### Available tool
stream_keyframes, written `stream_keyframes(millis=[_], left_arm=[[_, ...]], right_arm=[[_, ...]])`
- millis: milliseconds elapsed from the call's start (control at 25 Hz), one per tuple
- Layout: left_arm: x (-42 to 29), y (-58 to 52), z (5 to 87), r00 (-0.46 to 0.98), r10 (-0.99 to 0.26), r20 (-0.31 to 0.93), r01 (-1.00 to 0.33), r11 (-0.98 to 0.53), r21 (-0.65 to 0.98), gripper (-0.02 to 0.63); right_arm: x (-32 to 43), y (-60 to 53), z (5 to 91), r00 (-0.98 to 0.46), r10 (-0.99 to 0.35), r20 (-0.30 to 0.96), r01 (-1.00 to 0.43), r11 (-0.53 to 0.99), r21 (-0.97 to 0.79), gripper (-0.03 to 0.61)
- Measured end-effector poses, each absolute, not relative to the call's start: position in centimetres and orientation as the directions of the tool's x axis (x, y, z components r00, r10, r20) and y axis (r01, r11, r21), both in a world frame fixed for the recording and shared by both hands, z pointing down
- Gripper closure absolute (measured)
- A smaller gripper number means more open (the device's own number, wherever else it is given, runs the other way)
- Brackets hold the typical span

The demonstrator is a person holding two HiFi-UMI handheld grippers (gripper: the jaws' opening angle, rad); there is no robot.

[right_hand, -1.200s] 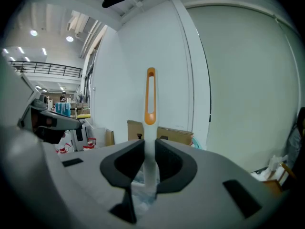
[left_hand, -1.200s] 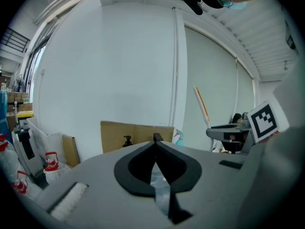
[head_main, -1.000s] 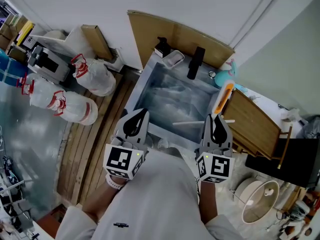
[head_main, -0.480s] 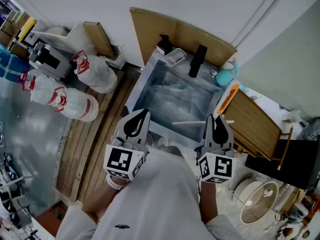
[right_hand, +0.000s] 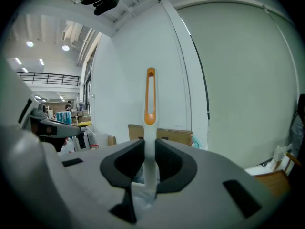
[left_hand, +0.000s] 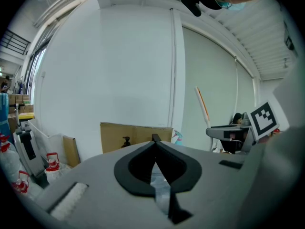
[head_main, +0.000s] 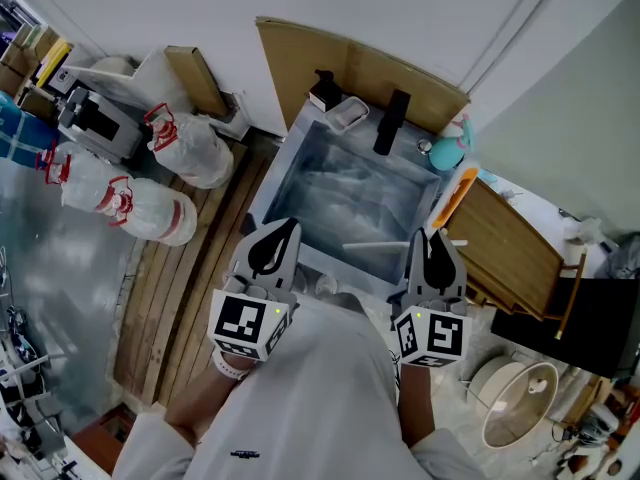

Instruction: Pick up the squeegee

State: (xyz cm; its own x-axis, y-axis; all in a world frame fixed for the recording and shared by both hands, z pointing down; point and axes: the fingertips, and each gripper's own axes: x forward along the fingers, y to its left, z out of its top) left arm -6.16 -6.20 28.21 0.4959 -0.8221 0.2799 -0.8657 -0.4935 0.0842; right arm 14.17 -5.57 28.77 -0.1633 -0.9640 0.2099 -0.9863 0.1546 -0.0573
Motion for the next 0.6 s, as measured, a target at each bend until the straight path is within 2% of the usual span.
stream_keyframes(millis=[600], left_arm=[[-6.06,-6.09,28.31,0.482,-0.828,0.288,-0.873,-0.481,0.079,0.609]], right_arm=[[14.22,-5.92,28.34,-0.173,-0.966,0.192,-0.984,0.160,-0.081,0.518]])
